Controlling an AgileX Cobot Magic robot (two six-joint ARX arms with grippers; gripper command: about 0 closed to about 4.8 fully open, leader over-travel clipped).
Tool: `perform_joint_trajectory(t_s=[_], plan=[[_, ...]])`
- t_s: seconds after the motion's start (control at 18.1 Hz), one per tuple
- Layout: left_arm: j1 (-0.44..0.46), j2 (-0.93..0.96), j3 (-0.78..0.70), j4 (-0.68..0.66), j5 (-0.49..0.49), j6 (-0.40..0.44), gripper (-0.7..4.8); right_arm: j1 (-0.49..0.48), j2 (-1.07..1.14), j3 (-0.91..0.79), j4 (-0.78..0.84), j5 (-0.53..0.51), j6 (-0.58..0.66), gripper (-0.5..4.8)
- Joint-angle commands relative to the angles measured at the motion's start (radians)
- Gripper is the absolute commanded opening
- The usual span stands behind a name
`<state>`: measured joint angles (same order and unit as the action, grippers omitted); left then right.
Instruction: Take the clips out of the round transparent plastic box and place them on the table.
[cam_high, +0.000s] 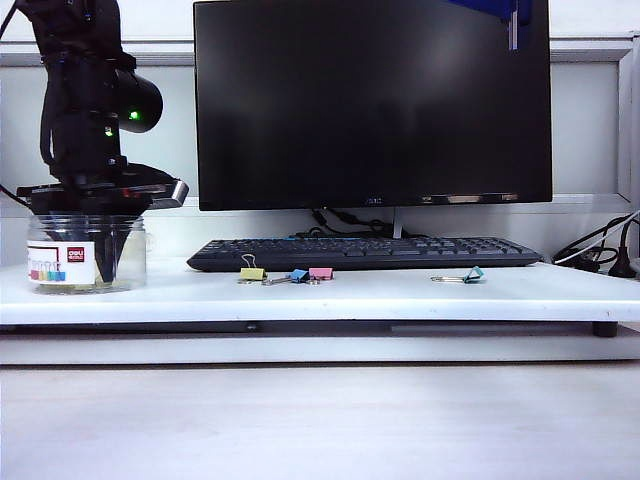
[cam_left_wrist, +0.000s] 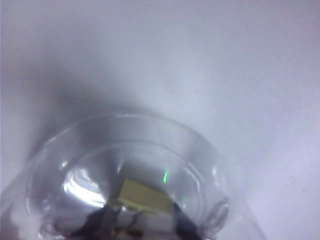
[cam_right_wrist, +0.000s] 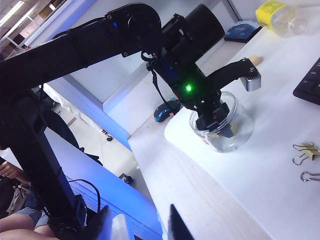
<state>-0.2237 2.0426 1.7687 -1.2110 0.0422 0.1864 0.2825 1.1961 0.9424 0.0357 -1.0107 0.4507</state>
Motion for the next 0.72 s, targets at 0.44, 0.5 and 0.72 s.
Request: perform_joint_trajectory(t_s=[0.44, 0.5, 0.72], plan=[[0.001, -0.084, 0.003, 0.042, 0.0, -0.009, 1.51, 0.002, -0.004, 0.005, -0.01, -0.006, -0.014, 1.49], [0.001, -0.091, 0.003, 0.043, -0.001, -0.014, 1.51, 0.002, -0.004, 0.005, -0.012, -0.006, -0.014, 1.49], [0.001, -0.159, 0.003, 0.06, 0.0, -0.014, 1.51, 0.002, -0.004, 0.005, -0.013, -0.005, -0.015, 1.49]])
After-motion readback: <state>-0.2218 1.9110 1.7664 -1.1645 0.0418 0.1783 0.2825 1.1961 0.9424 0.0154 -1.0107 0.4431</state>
